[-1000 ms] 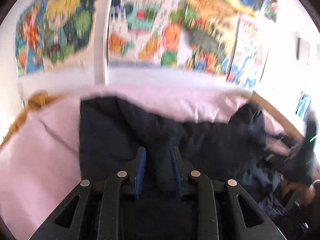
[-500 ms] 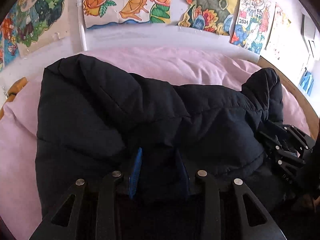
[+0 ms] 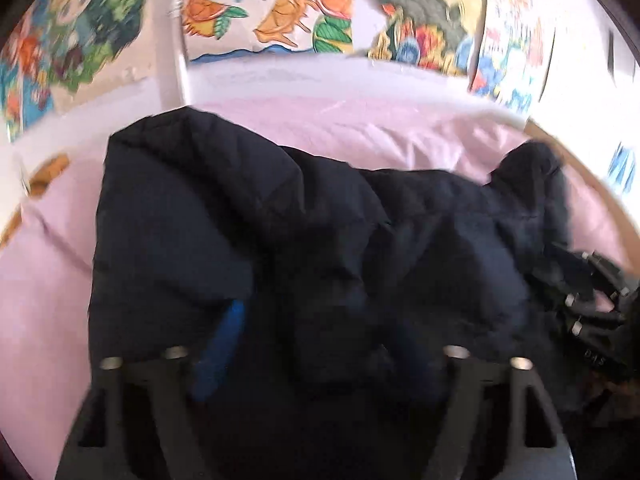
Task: Fold large clothes
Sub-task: 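Open both grippers and lift them off the folded jacket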
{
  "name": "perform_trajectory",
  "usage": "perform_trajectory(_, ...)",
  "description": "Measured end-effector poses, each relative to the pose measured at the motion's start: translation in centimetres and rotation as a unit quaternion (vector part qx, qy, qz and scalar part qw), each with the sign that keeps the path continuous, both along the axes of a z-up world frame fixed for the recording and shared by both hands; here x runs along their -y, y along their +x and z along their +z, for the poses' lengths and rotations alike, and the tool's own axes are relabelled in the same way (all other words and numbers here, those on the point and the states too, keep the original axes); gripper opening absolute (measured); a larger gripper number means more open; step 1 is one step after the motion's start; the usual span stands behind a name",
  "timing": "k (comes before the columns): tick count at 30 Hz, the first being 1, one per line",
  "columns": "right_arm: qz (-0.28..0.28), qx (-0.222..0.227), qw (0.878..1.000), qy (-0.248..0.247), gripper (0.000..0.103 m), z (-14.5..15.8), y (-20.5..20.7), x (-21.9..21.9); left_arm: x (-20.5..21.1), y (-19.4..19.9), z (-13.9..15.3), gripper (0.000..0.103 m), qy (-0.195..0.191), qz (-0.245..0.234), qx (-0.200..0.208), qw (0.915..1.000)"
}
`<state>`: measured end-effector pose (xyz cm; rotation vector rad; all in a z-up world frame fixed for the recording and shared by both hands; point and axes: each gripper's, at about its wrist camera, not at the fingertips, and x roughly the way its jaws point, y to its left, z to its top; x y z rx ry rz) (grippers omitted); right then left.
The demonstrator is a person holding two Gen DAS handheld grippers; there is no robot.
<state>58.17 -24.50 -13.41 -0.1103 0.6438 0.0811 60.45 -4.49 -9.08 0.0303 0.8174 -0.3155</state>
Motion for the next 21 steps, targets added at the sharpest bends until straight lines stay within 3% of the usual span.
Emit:
perform_trajectory(1,-0.008,-0.003,1.000,0.006,0.070,0.6,-0.5,0.3,-0.5,-0.7,0.7,0.086,-0.013,0.010,-0.008,0.9998)
perform_trajectory(2,-0.016,-0.003,1.000,0.011,0.076,1.3,-1.2,0.7,-0.8,-1.3,1.3,0.086,-0.021,0.020,-0.014,0.9995)
perform_trajectory(5,-0.033,-0.011,0.999,-0.017,0.077,3.8,-3.7,1.3,-2.5,-4.3,4.3,0.087,-0.060,0.056,-0.039,0.9959)
perform_trajectory(7,-0.037,-0.007,0.999,-0.035,0.078,5.4,-5.2,1.8,-3.0,-6.4,6.5,0.089,-0.058,0.064,-0.041,0.9954)
perform_trajectory(13,-0.028,0.026,0.999,-0.029,0.090,12.1,-12.5,2.7,-3.9,-16.1,14.0,0.096,0.009,0.052,0.039,0.9978)
perform_trajectory(17,-0.007,0.057,0.998,-0.005,0.096,16.2,-18.6,2.4,-4.2,-22.7,18.1,0.102,0.002,0.057,0.072,0.9958)
perform_trajectory(21,0.014,0.091,0.996,-0.012,0.100,18.7,-24.2,1.8,-3.8,-29.2,20.9,0.103,0.008,0.044,0.110,0.9929)
